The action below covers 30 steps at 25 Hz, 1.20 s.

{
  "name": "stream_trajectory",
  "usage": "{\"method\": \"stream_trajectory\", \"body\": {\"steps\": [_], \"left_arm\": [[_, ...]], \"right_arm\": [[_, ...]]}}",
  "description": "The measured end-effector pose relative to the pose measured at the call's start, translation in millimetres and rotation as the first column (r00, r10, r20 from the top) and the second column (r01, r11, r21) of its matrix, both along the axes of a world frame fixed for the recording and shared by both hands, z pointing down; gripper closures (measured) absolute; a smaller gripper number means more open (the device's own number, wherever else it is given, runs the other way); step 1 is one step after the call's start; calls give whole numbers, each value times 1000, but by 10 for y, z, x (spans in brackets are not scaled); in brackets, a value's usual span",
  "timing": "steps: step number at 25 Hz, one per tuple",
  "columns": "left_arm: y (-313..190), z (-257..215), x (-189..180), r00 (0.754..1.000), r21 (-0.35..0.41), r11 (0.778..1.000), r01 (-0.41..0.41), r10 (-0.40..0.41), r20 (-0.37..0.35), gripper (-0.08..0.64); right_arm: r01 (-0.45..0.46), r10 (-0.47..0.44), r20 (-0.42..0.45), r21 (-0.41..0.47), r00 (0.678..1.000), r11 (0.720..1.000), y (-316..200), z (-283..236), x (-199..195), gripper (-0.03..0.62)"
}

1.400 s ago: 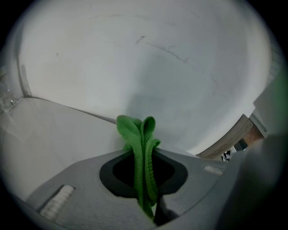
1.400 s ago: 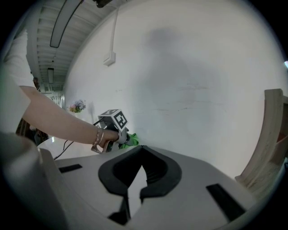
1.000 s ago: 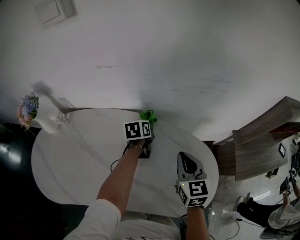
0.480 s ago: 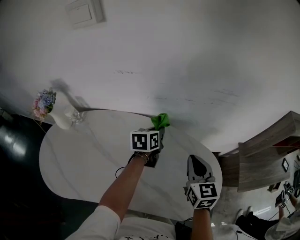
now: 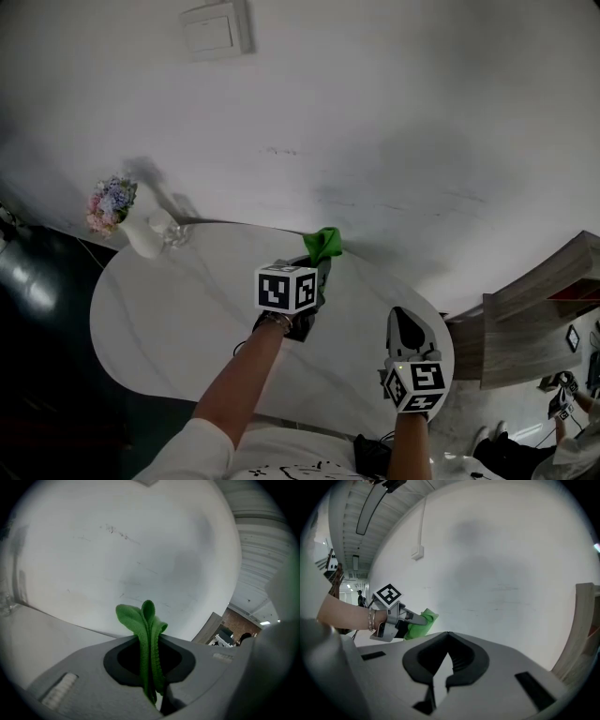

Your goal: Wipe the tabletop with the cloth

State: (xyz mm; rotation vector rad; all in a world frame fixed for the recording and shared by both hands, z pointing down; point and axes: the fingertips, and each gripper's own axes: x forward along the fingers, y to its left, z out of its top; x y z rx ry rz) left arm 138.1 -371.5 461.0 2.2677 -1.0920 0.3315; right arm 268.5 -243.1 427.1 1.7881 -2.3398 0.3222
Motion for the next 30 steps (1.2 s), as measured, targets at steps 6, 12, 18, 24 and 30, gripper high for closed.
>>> {"method": "stream_trajectory", "body": {"steps": [6, 12, 18, 24, 30], "left_arm": [[171, -167, -286, 999, 38, 999, -29, 28, 35, 509], [323, -332, -699, 999, 70, 997, -34, 31, 36, 509], [461, -432, -1176, 999, 89, 996, -28, 25, 29, 509], [611, -516, -1682, 1000, 100, 995, -1, 1, -6, 509], [738, -518, -2286, 1000, 113, 993, 30, -29, -11, 509]], "right_arm": [[-28, 29, -5, 33, 1000, 999, 68, -162, -150, 597], [-43, 44, -4, 63, 999, 997, 156, -282, -440, 597], [-33, 34, -14, 82, 999, 996, 256, -378, -891, 597], [6, -2, -50, 80, 999, 997, 361, -436, -1331, 597], [31, -26, -71, 79, 997, 996, 395, -453, -1730, 597]]}}
